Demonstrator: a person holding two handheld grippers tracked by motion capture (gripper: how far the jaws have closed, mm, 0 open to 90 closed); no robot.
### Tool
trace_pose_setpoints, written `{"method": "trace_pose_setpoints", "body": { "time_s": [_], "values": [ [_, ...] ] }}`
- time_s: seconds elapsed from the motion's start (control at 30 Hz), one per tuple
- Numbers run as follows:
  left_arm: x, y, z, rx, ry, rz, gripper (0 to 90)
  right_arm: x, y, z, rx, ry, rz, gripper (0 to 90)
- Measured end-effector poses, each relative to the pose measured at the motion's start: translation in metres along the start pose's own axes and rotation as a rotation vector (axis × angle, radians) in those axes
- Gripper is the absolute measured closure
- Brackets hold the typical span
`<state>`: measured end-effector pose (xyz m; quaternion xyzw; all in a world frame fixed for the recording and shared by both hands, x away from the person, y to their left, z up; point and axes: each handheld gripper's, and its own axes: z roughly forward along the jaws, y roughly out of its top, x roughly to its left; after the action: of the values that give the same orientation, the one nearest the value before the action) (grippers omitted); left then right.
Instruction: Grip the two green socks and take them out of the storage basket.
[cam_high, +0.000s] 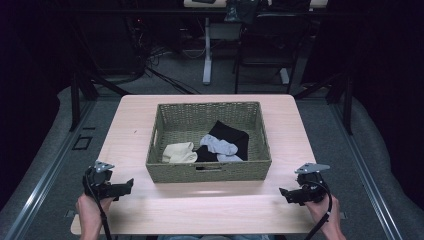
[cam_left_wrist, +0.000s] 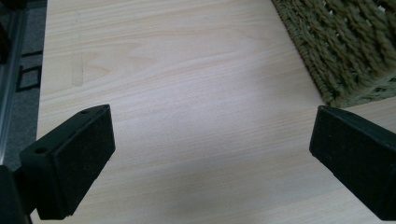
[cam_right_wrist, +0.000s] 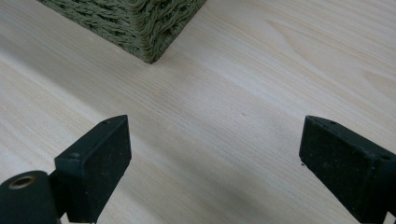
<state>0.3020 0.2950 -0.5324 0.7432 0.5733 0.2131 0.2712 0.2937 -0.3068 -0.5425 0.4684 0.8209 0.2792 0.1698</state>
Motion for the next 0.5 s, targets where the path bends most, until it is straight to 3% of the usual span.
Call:
{"method": "trace_pose_setpoints", "body": {
  "time_s": [0.37, 0.5],
  "values": [
    [0.001, 0.021, -0.019, -0.016, -0.070, -0.001, 0.2, 0.000, -0.002, -0.002, -0.003, -0.005, 0.009, 8.5],
    [-0.001, 0.039, -0.031, -0.018, -0.084, 0.035, 0.1, 0.001, -0.001, 0.000, 0.001, -0.002, 0.010, 8.5]
  ]
}}
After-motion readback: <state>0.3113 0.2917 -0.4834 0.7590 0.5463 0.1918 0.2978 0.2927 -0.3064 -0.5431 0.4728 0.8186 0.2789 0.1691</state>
